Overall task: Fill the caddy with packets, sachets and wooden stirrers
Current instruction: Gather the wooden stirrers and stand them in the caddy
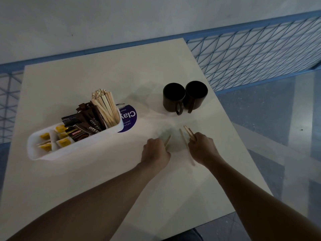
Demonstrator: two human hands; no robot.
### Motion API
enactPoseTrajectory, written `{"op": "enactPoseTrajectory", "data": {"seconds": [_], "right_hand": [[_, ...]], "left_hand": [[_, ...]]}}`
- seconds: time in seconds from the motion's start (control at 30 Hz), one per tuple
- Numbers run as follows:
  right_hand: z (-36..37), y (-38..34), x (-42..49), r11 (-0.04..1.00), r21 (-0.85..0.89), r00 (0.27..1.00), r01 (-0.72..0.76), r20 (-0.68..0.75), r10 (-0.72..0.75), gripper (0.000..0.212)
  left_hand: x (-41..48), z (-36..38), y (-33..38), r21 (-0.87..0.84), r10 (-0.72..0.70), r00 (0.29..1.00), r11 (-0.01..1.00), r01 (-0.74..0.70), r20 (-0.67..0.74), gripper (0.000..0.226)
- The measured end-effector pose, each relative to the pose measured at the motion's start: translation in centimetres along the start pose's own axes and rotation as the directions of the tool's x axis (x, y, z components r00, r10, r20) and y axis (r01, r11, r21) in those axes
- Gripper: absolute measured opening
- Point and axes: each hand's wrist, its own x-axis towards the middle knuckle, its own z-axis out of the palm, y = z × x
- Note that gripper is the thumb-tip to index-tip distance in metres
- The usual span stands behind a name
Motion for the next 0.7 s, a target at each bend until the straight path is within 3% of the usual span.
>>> {"op": "enactPoseTrajectory", "data": {"seconds": [0.17,0.3,0.47,0.7], "right_hand": [[0.7,0.0,-0.5,0.998,-0.061,0.996,0.009,-0.084,-0.014,0.013],[0.9,-0.9,-0.3,0.997,-0.076,0.996,-0.032,-0.081,0.025,0.011],[0.8,-1.8,0.0,0.994,-0.047,0.995,-0.101,-0.022,0.100,0.002],[1.8,-3.0,-0.6,0.986,0.024,0.981,-0.167,0.101,0.163,0.019]], "left_hand": [[0.3,-1.0,-0.4,-0.126,-0.010,0.999,0.992,0.005,-0.040,0.033],[0.7,-2.1,-1.0,-0.246,-0.065,0.998,0.967,0.068,0.021,0.031],[0.8,-2.8,-1.4,-0.241,-0.097,0.991,0.964,0.116,0.089,0.028],[-0.5,-1.4,-1.6,-0.135,-0.096,0.992,0.985,0.107,0.084,0.022]]}}
